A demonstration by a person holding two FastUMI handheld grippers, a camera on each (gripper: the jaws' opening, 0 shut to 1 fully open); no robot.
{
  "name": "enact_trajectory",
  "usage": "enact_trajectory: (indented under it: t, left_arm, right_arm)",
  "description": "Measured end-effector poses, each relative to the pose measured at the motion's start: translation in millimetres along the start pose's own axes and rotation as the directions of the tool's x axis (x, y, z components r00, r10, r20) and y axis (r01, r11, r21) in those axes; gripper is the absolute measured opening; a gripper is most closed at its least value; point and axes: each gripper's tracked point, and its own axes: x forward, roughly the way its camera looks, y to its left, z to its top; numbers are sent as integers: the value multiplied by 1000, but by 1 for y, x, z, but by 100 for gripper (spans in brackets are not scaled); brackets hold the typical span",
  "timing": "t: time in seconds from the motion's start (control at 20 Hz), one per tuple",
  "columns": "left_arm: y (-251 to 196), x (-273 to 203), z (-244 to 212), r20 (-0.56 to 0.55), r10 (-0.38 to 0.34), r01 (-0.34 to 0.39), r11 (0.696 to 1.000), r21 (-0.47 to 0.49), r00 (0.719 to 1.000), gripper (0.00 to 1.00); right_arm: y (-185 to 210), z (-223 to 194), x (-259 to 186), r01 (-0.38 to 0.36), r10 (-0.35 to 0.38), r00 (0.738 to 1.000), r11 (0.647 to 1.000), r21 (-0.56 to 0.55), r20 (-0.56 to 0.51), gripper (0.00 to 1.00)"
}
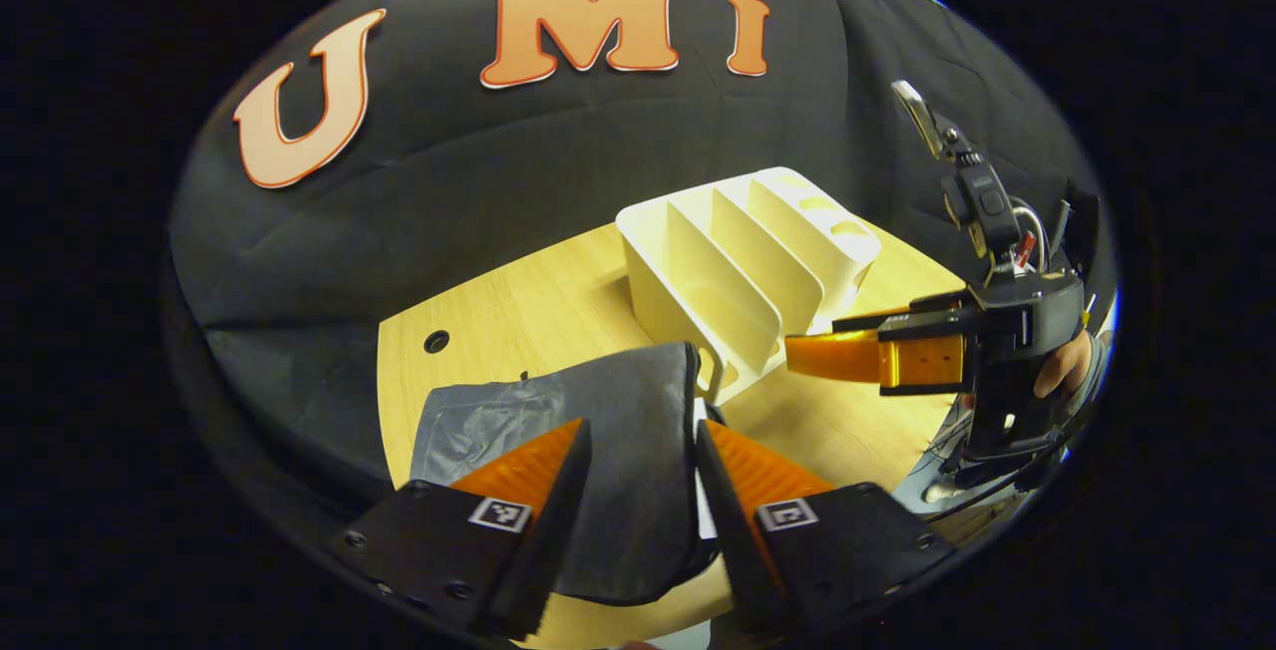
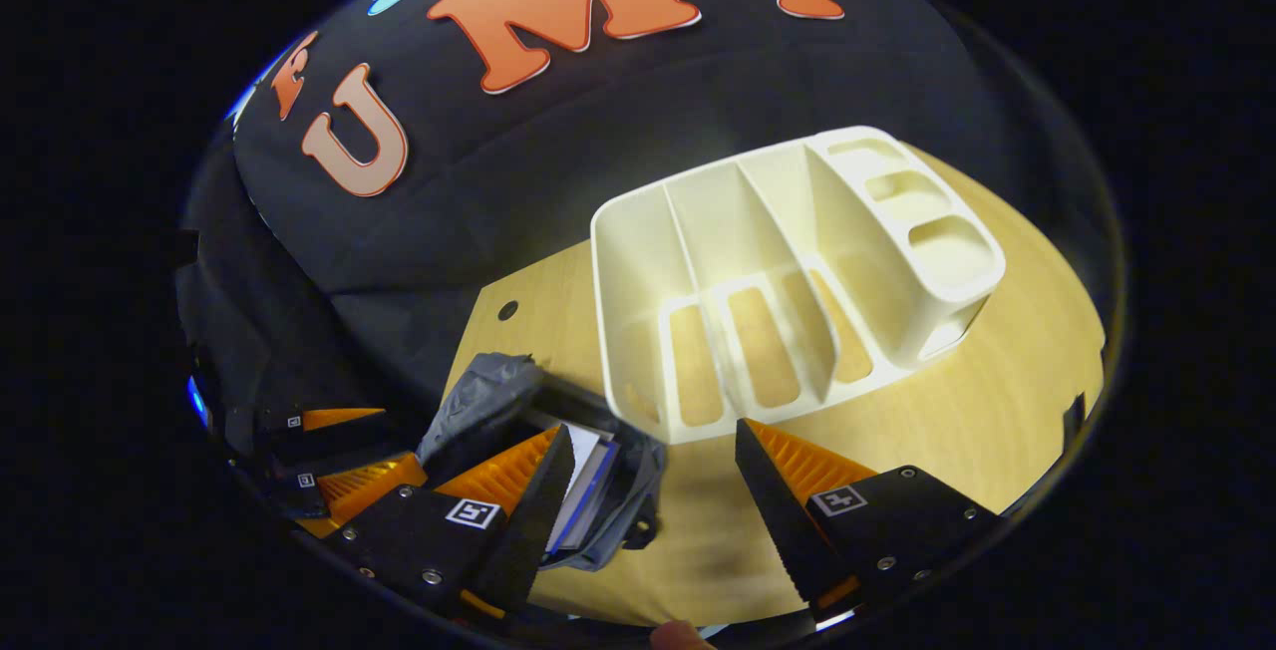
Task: Open the schoolbag, grab two books from the bookshelf and put them into the schoolbag.
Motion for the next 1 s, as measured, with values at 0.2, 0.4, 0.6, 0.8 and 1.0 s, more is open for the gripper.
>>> enact_trajectory:
  t: [0.2, 0.4, 0.6, 0.8, 1.0]
  left_arm:
    - [-31, 1, 29, 56, 36, -32, 997, -71, 998, 94]
    - [-49, -6, 77, 178, 105, -82, 988, -133, 978, 97]
    - [-62, -27, 141, 356, 209, -139, 967, -212, 911, 96]
    - [-72, -49, 183, 483, 332, -205, 932, -298, 810, 96]
    - [-71, -82, 211, 557, 435, -260, 893, -368, 708, 96]
  right_arm:
    - [-25, 69, -26, 47, -33, 986, 996, -82, 164, 97]
    - [-44, 125, -53, 88, -30, 958, 978, -191, 286, 97]
    - [-63, 162, -75, 182, -33, 913, 924, -335, 406, 97]
    - [-60, 191, -90, 163, 33, 883, 914, -371, 468, 96]
    - [-62, 206, -102, 133, 115, 849, 898, -418, 516, 97]
